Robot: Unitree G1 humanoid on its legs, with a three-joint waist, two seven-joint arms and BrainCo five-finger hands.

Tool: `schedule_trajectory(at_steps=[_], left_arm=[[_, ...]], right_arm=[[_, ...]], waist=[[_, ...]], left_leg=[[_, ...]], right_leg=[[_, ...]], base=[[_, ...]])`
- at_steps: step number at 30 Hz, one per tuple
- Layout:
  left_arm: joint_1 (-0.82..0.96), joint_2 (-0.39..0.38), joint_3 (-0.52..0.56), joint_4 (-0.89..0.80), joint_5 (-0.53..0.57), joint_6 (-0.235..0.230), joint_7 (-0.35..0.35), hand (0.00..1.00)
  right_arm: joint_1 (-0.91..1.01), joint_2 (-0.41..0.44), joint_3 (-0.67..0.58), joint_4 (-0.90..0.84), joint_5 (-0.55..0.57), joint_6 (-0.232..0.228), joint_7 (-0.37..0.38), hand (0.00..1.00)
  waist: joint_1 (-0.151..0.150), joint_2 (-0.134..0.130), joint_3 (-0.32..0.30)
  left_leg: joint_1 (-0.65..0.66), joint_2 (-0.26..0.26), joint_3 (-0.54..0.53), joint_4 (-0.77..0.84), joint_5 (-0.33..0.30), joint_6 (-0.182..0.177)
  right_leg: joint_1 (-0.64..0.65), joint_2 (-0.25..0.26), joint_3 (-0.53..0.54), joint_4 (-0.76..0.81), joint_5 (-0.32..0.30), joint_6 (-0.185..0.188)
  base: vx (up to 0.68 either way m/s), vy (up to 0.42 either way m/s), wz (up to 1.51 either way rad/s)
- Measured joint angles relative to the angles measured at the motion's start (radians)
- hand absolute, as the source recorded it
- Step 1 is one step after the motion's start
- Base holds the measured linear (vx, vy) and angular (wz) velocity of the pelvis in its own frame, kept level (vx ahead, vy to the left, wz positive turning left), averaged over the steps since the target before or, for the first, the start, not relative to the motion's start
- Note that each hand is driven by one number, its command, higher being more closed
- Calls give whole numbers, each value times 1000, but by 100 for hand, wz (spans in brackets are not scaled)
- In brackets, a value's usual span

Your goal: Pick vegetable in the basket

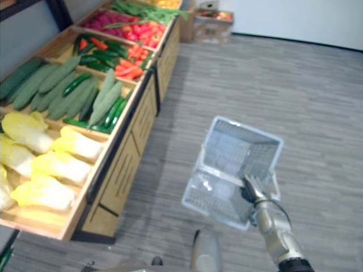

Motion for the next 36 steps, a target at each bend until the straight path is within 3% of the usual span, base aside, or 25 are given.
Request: schedule_trajectory(at_steps=[2,5,6,7,8,9,11,13,15,16,17,18,20,22,27,32,36], left_arm=[[7,-1,1,3,2,3,-1,0],[31,9,5,3,8,5,2,0],[35,11,21,7,9,5,1,0],[30,3,33,13,9,6,3,0],[20,-22,49,30,9,6,13,0],[14,-31,65,32,9,5,13,0],[11,-44,82,30,6,0,25,0],[5,-44,85,28,-4,-3,37,0],[1,-47,94,18,-12,-2,45,0],[2,-37,98,15,-12,-1,48,0],[2,-33,99,11,-12,0,51,0],[1,-30,97,7,-13,-1,53,0],[2,-42,93,1,-13,1,56,0],[9,-52,66,0,-11,5,48,0],[21,-82,71,7,-11,16,32,0],[31,-84,76,11,-7,28,14,0],[32,-68,57,12,0,28,-2,0]], right_arm=[[-10,1,-7,0,0,6,0,100],[-4,15,-6,0,-1,6,2,100],[1,22,-7,0,0,8,3,100],[3,21,-7,2,0,11,4,100],[-7,21,-21,4,0,18,3,100],[-17,12,-19,4,-1,21,5,100],[-26,4,-17,4,0,34,4,100],[-44,-10,-10,4,0,39,4,100],[-40,-26,-9,5,6,42,4,100],[-26,-34,-10,5,10,45,4,100],[-13,-36,-12,5,10,46,4,100],[1,-45,-15,5,10,51,4,100],[2,-55,-13,5,9,51,4,100],[-3,-49,-3,5,8,50,4,100],[-7,-20,17,10,6,43,5,100],[-3,0,34,43,-1,38,4,100],[3,19,4,72,-6,44,4,100]], waist=[[2,-9,1],[3,-30,-6],[1,-31,-5],[1,-14,-4],[2,22,-15],[-1,51,-24],[1,60,-29],[-1,65,-33],[-5,54,-25],[-16,59,-27],[-26,56,-25],[-26,55,-25],[-22,64,-24],[6,80,-24],[30,122,-28],[34,111,-24],[27,81,-20]], left_leg=[[17,25,-9,-2,-40,-37],[58,55,-39,1,-108,-98],[73,76,-58,27,-156,-131],[71,97,-65,45,-170,-145],[42,142,-83,91,-169,-158],[9,169,-87,146,-144,-176],[-53,193,-90,218,-87,-177],[-115,205,-83,290,-7,-155],[-151,238,8,304,104,-134],[-157,272,120,289,179,-116],[-162,296,221,302,198,-91],[-183,306,333,356,160,-98],[-221,275,405,395,101,-102],[-232,222,426,342,65,-125],[-194,177,421,82,14,-103],[-194,127,350,45,40,-83],[-133,59,271,-56,68,-75]], right_leg=[[-1,11,54,-209,31,38],[3,-6,107,-367,68,42],[-1,-9,93,-332,155,60],[-9,4,78,-294,173,59],[-34,35,44,-239,123,30],[-41,51,19,-204,97,8],[-47,59,-17,-151,57,-22],[-43,47,-73,-133,33,-50],[5,20,-153,-151,16,-72],[65,-1,-234,-179,9,-83],[116,-19,-301,-204,-2,-89],[172,-34,-368,-238,-14,-86],[228,-38,-457,-284,-19,-83],[237,-20,-502,-297,-25,-74],[228,-16,-615,-275,-27,-69],[246,-73,-667,-235,-21,-62],[259,-169,-685,-90,-42,-32]], base=[[436,-266,53],[414,-380,38],[425,-486,34],[386,-496,25],[357,-475,25],[396,-543,25],[337,-464,39],[281,-390,66],[157,-259,115],[107,-240,165],[78,-278,211],[19,-282,204],[-55,-158,152],[-84,-42,79],[-108,57,66],[-68,104,43],[0,75,59]])
